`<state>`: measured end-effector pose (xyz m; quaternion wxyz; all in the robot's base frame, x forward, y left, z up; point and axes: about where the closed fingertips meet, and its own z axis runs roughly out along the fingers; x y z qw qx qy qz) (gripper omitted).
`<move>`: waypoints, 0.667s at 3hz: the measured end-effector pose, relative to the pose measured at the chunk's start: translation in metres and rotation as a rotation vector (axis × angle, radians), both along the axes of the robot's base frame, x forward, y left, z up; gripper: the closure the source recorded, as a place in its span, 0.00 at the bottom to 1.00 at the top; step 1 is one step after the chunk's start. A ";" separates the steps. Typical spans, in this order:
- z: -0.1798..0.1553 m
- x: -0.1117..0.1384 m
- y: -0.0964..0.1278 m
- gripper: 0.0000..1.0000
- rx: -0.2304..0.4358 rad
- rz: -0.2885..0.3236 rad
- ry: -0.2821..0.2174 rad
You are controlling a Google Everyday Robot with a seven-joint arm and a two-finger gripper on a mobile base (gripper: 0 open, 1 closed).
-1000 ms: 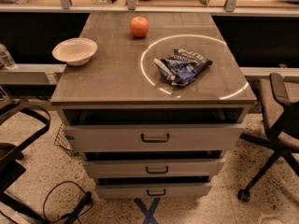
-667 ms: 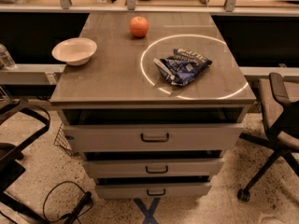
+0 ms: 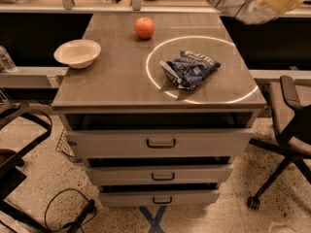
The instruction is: Move brown chip bag near paper bowl
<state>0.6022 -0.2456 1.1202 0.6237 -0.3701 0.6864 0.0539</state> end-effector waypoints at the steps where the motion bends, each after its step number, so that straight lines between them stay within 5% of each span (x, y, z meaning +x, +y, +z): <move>1: -0.042 -0.003 0.048 1.00 -0.001 0.163 0.059; 2: -0.053 -0.008 0.090 1.00 -0.017 0.307 0.033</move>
Offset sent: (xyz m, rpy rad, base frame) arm -0.0165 0.1322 -0.0666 -0.0409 -0.0070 0.4734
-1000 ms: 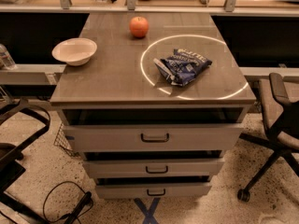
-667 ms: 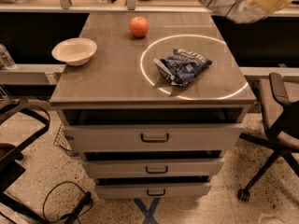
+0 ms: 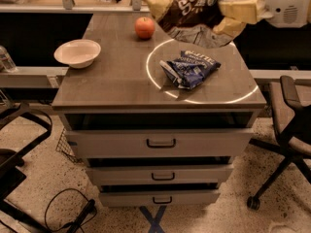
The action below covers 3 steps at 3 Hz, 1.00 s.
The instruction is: Move brown chip bag near paper bowl
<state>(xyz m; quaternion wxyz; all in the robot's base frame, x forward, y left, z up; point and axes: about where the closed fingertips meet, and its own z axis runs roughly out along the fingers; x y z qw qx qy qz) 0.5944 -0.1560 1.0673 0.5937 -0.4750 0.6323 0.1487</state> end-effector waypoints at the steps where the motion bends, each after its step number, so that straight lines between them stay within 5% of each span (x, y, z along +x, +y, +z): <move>1: -0.008 -0.001 0.040 1.00 -0.020 0.111 -0.025; 3: -0.037 0.039 0.105 1.00 -0.056 0.182 -0.016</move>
Offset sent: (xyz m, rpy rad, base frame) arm 0.0386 0.1133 -0.0366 -0.0654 -0.0425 0.1906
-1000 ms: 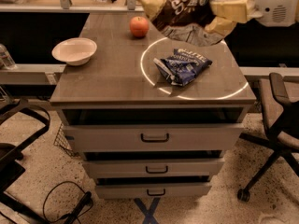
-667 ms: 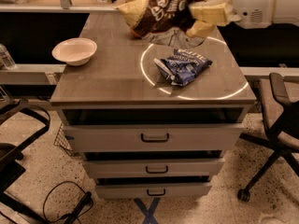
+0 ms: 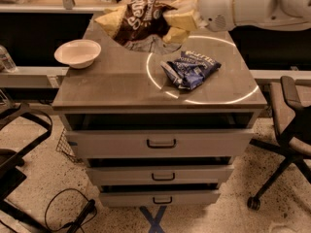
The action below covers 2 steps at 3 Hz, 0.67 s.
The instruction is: Move brown chip bag near paper bowl
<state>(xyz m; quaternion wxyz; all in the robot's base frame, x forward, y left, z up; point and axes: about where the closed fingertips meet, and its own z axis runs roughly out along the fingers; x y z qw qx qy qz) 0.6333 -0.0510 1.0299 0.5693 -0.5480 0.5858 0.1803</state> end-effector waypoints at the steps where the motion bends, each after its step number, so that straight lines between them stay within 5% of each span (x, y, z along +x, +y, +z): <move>1: -0.024 0.024 0.030 1.00 -0.023 0.020 0.002; 2: -0.045 0.036 0.043 1.00 -0.047 0.033 -0.003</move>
Offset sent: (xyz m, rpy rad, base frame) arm 0.0499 0.0516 -0.0685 -0.0767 -0.0102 0.0381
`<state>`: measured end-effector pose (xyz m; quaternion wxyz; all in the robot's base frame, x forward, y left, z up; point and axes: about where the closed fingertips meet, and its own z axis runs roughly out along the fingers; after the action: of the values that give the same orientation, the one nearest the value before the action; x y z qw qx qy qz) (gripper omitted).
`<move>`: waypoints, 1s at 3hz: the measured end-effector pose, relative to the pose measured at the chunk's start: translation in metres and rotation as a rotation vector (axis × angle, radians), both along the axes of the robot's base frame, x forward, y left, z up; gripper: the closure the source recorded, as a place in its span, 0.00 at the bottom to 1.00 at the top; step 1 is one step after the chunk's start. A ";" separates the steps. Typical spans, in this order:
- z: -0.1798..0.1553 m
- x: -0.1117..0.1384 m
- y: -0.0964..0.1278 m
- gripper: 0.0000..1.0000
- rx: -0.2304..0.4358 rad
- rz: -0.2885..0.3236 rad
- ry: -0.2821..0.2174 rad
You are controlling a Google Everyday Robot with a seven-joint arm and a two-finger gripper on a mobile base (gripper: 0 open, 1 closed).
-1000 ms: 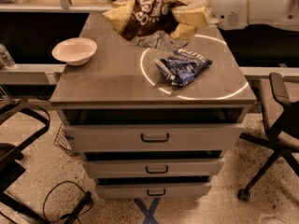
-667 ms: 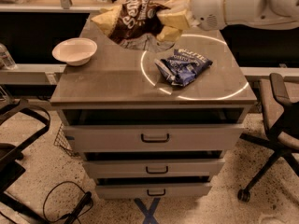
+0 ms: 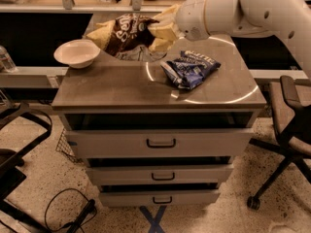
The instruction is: Move brown chip bag near paper bowl
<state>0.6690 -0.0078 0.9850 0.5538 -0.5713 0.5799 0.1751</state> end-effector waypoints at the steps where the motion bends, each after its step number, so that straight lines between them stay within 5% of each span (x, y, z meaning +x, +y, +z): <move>1: 0.000 -0.001 0.003 0.74 0.001 0.006 0.002; 3: -0.001 -0.001 0.008 0.28 0.001 0.013 0.004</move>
Offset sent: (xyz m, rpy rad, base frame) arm -0.0006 0.0019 0.0000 0.0007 0.0011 0.0033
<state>0.6675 0.0002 0.9836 0.5518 -0.5746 0.5770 0.1802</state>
